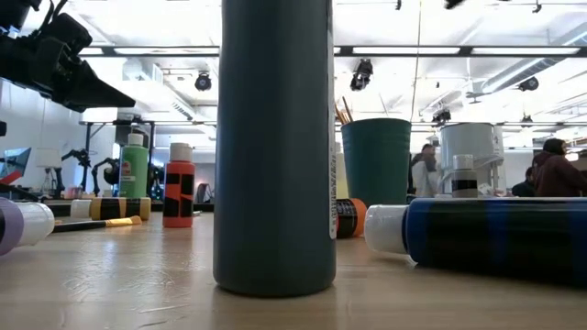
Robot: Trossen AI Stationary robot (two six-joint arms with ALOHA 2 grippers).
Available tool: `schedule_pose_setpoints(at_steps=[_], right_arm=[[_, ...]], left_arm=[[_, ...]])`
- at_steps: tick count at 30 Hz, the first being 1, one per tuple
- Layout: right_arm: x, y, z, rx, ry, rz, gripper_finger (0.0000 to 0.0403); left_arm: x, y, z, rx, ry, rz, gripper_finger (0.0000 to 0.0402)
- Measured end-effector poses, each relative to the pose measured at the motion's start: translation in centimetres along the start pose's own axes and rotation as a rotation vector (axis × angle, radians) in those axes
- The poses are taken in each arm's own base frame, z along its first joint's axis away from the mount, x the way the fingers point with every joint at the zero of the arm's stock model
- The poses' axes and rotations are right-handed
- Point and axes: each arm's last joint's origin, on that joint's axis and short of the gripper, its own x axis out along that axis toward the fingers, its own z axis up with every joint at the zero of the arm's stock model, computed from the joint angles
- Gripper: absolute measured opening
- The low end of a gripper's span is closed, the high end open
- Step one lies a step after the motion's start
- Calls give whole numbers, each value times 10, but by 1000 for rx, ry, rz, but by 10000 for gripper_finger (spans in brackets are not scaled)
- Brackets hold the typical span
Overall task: Pick & Place Paint Supplies
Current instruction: Put the gold paint brush into the green cup
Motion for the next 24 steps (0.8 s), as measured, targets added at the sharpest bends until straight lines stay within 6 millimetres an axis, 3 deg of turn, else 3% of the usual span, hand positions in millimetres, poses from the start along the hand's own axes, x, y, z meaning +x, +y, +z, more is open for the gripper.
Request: schedule_pose_setpoints(at_steps=[5, 13, 24], right_arm=[[14, -2, -17, 110, 167, -169, 60], [44, -1, -42, 182, 215, -282, 59], [88, -19, -80, 272, 215, -220, 107]], left_arm=[[0, 0, 0, 0, 0, 0, 23], [0, 0, 0, 0, 0, 0, 23], [0, 0, 0, 0, 0, 0, 23]])
